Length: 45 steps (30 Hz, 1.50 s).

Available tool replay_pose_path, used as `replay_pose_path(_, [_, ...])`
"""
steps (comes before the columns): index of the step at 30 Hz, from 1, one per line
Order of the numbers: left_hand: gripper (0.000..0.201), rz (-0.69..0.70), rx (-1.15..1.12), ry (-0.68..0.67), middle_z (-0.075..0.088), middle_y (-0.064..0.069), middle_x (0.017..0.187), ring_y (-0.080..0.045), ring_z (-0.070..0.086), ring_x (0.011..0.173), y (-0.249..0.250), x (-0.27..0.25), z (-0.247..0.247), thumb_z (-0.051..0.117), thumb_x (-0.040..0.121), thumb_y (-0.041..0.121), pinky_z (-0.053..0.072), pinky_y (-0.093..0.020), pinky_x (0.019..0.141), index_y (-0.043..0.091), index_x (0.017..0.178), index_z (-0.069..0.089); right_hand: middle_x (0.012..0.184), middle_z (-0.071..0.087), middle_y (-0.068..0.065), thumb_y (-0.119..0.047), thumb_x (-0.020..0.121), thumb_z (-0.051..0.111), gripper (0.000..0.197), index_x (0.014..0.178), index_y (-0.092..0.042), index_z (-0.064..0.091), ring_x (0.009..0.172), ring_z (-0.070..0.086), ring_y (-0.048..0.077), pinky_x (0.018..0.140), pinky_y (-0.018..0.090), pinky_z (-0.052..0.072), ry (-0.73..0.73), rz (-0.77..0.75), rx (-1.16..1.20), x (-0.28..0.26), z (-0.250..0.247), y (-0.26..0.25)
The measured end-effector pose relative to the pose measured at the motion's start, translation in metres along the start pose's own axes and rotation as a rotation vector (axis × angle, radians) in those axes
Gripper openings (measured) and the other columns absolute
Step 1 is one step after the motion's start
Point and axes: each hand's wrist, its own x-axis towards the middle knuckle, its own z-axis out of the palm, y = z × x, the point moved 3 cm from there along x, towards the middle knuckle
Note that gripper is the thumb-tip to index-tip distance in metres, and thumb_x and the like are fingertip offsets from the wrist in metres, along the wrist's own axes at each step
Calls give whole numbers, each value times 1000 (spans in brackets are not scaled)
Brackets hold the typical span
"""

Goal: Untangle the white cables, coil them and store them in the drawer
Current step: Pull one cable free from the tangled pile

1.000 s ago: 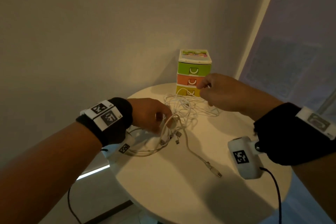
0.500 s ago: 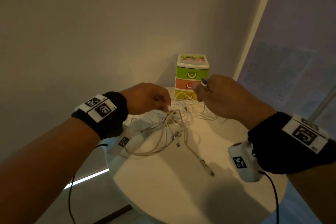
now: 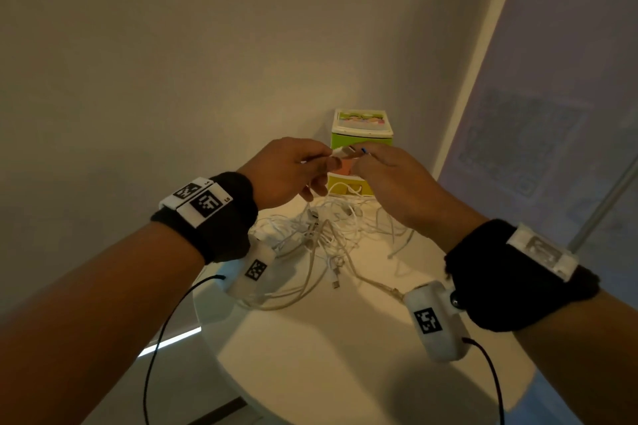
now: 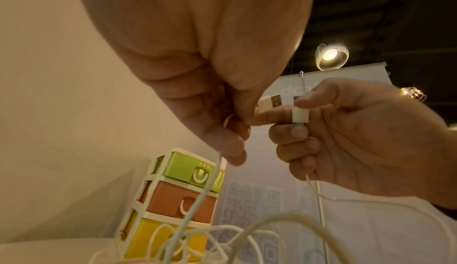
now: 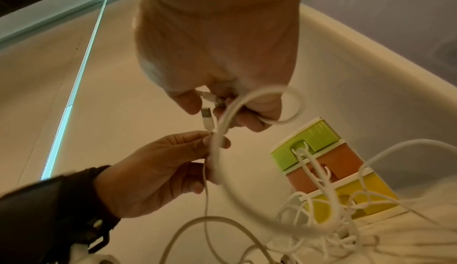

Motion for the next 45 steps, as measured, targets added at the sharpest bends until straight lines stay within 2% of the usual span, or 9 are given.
replay_pose_path(8, [23,90,-117,-33,66,-10,78,-16,66,72,22,1,12,53,98,21,59,-26,70,9,86,69,78,61,-11,-29,101,50,14,94,-22,59,68,56,-6,61,5,40,284,-154,38,4,-2,0])
replay_pose_path(16, [28,52,-150,-139,61,4,83,-13,61,76,5,-2,28,51,99,24,55,-32,78,18,126,58,70,64,1,-24,105,37,18,94,-18,50,73,70,23,68,37,59,313,-261,644,-3,-24,-25])
replay_pose_path(19, [23,115,-188,-189,66,10,96,-6,59,80,20,-3,33,52,98,30,53,-30,79,30,119,61,60,45,0,-26,105,38,16,95,-17,47,46,48,14,45,26,46,299,-263,712,-4,-16,-32])
replay_pose_path(23, [24,150,-70,-311,65,20,111,1,60,103,32,-4,43,59,91,40,49,-30,95,39,115,60,62,42,-5,-27,102,48,11,94,-19,51,49,38,6,43,21,37,325,-229,671,-2,-17,-34])
replay_pose_path(31, [37,181,-59,-362,71,2,103,-16,63,100,31,6,58,64,85,43,49,-38,98,12,106,69,59,35,-3,-31,105,37,27,88,-17,52,48,26,10,40,21,27,179,-205,811,2,-24,-32])
replay_pose_path(34, [39,216,-191,-391,64,-2,122,-14,59,114,30,11,65,60,93,22,47,-33,101,7,128,52,57,30,-5,-37,105,34,27,88,-19,46,49,22,11,42,21,25,189,-182,859,3,-28,-28])
replay_pose_path(36, [29,200,-312,-405,68,6,103,-6,64,96,33,12,66,60,92,7,49,-23,87,3,119,52,59,26,-2,-37,105,32,31,82,-20,44,51,15,14,44,26,17,170,-201,873,3,-25,-28])
replay_pose_path(41, [14,137,-209,-534,59,4,75,-6,51,68,35,7,66,52,95,12,40,-18,68,13,89,64,59,29,-5,-33,106,31,34,75,-20,38,46,25,4,40,16,28,192,-256,599,3,-27,-28])
replay_pose_path(45, [19,110,45,-409,60,-1,87,-9,56,76,20,15,49,54,96,30,47,-23,75,17,98,68,57,43,-9,-38,104,35,25,82,-29,40,48,43,7,45,16,32,312,-349,-197,-3,-47,-19])
